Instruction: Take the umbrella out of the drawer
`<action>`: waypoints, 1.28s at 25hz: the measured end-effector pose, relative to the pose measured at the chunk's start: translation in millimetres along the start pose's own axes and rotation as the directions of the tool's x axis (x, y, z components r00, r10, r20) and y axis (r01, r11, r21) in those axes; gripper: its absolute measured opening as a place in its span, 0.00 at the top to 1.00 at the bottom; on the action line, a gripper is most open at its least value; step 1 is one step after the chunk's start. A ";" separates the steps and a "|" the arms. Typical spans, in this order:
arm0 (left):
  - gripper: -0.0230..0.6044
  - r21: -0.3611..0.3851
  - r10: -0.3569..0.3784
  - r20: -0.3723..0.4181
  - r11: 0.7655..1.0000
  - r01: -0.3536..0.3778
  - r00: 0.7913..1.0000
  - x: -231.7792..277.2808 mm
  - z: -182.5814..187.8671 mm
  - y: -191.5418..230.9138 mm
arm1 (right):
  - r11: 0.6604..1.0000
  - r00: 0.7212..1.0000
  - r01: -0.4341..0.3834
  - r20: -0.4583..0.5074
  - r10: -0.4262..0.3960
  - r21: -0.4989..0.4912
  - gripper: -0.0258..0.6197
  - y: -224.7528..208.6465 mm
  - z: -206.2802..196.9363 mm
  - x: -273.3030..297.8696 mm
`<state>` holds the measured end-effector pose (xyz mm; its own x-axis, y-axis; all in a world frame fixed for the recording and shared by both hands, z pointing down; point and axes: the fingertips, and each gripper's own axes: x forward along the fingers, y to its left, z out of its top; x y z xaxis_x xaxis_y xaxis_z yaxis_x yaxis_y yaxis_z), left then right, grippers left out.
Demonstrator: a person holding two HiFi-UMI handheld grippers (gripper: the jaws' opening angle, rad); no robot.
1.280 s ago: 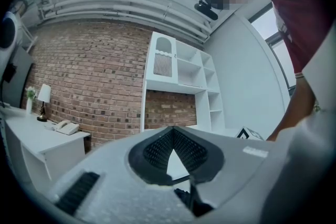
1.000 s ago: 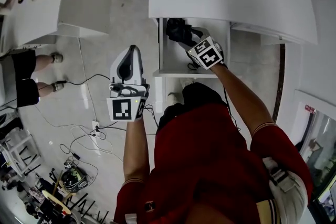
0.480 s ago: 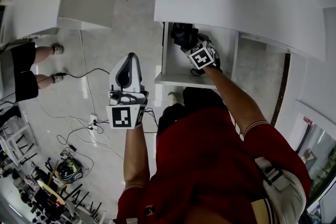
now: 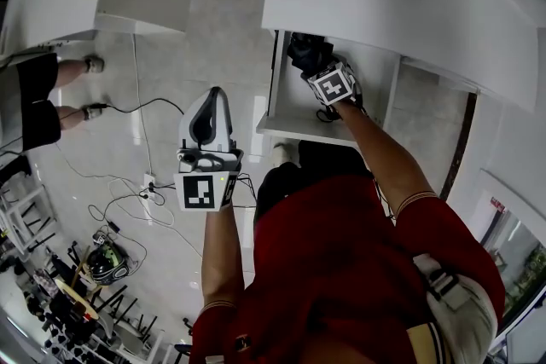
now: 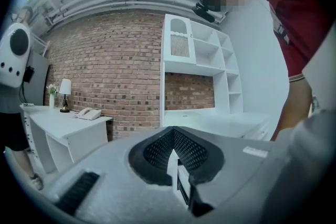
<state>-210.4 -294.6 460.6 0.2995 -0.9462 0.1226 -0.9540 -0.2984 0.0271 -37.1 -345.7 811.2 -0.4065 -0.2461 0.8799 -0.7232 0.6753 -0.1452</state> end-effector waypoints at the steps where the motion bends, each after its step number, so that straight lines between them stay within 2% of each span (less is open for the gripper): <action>1: 0.95 0.001 0.002 0.001 1.000 -0.002 1.000 -1.3 -0.4 1.6 | 1.000 1.000 -0.001 -0.002 0.001 -0.001 0.35 1.0 -0.1 1.3; 8: 0.95 -0.006 0.009 0.006 1.000 -0.009 1.000 -2.7 -0.7 6.5 | 1.000 1.000 -0.007 -0.002 0.007 0.003 0.44 0.0 3.1 1.4; 14: 0.95 -0.013 0.000 0.013 1.000 0.000 1.000 -9.8 1.5 4.2 | 0.985 0.998 0.007 -0.060 -0.018 -0.171 0.50 9.1 -1.7 -12.0; 19: 0.95 -0.023 -0.009 0.031 1.000 0.010 0.999 -15.2 11.0 4.5 | 0.968 0.998 -0.002 -0.064 -0.015 -0.252 0.51 18.5 4.9 -34.1; 26: 0.95 -0.035 -0.041 0.067 0.998 0.044 0.997 -29.6 24.9 -6.3 | 0.915 0.998 0.000 -0.060 -0.026 -0.404 0.52 30.5 12.2 -82.7; 32: 0.95 -0.027 -0.082 0.091 0.996 0.084 0.993 -40.1 36.7 -19.1 | 0.883 0.999 0.003 -0.027 -0.017 -0.470 0.52 47.5 18.2 -132.3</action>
<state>-203.7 -255.5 418.8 0.3761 -0.9261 0.0296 -0.9253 -0.3737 0.0644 -27.8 -293.8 679.6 -0.3784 -0.2388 0.8943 -0.3773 0.9220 0.0865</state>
